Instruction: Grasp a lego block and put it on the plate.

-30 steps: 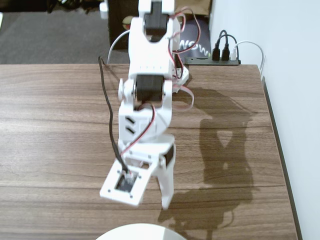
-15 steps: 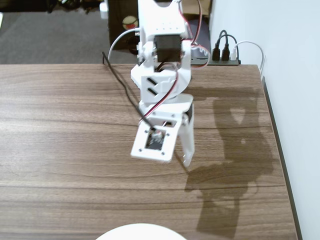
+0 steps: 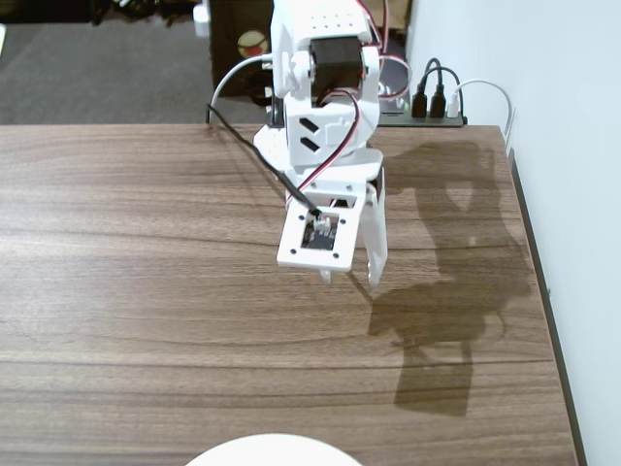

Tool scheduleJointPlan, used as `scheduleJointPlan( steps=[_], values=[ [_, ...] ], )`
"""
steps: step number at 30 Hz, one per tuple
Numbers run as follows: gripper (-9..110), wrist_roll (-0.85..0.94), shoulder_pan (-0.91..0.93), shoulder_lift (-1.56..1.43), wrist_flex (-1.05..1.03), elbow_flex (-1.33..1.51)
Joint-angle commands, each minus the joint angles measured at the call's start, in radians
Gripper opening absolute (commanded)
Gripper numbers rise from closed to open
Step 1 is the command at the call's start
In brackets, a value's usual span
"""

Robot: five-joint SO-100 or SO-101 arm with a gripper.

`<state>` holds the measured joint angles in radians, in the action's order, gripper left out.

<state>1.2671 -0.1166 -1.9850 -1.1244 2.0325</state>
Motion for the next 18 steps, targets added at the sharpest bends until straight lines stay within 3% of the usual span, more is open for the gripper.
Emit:
scheduleJointPlan(
  steps=[1, 18],
  values=[
    [19, 0.011, -0.008, -0.095, 0.011, 0.035],
    [19, 0.087, -0.080, -0.669, -0.061, 0.525]
  ],
)
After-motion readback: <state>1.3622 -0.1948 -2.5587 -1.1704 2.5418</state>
